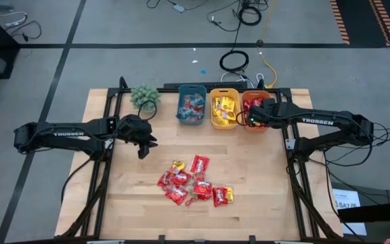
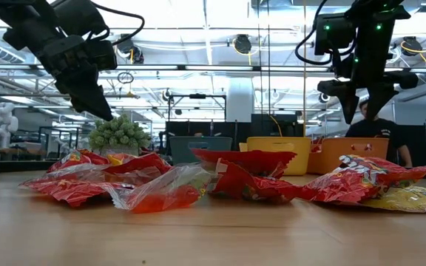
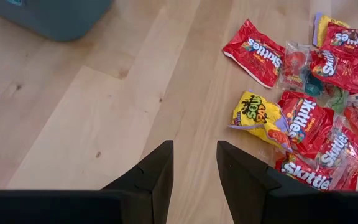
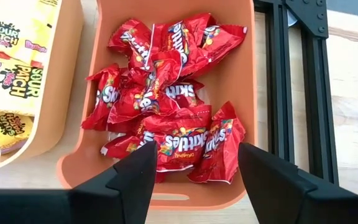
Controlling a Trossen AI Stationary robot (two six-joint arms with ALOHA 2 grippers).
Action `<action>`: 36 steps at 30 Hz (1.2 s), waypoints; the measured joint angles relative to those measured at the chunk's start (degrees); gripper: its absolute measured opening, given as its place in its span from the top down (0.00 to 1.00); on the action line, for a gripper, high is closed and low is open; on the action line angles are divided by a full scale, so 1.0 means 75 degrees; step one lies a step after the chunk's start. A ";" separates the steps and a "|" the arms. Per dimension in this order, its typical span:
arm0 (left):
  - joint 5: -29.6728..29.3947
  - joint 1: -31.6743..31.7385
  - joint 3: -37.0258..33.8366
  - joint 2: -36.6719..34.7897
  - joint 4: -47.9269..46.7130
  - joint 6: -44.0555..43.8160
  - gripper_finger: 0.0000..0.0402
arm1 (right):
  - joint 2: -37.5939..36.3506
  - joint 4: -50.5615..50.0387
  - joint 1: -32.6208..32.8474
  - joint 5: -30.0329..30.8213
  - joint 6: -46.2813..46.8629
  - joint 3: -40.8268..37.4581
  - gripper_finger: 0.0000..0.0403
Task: Sort candy
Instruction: Put the red candy into the orange bin
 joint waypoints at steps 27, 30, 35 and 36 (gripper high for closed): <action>0.0005 0.0003 0.0000 -0.0001 0.0018 0.0017 0.67 | 0.0777 0.6325 0.2624 -0.2594 -0.5130 0.0006 0.46; 0.0005 0.0000 0.0000 0.0000 0.0016 0.0015 0.67 | 0.1523 0.7152 0.2999 -0.2625 -0.5917 0.0006 0.46; 0.0005 0.0000 0.0000 0.0000 0.0011 0.0012 0.67 | 0.2944 0.8343 0.3327 -0.2600 -0.6247 0.0006 0.46; 0.0005 0.0000 0.0000 0.0000 0.0008 0.0012 0.67 | 0.3242 0.8514 0.3357 -0.2603 -0.6176 0.0006 0.46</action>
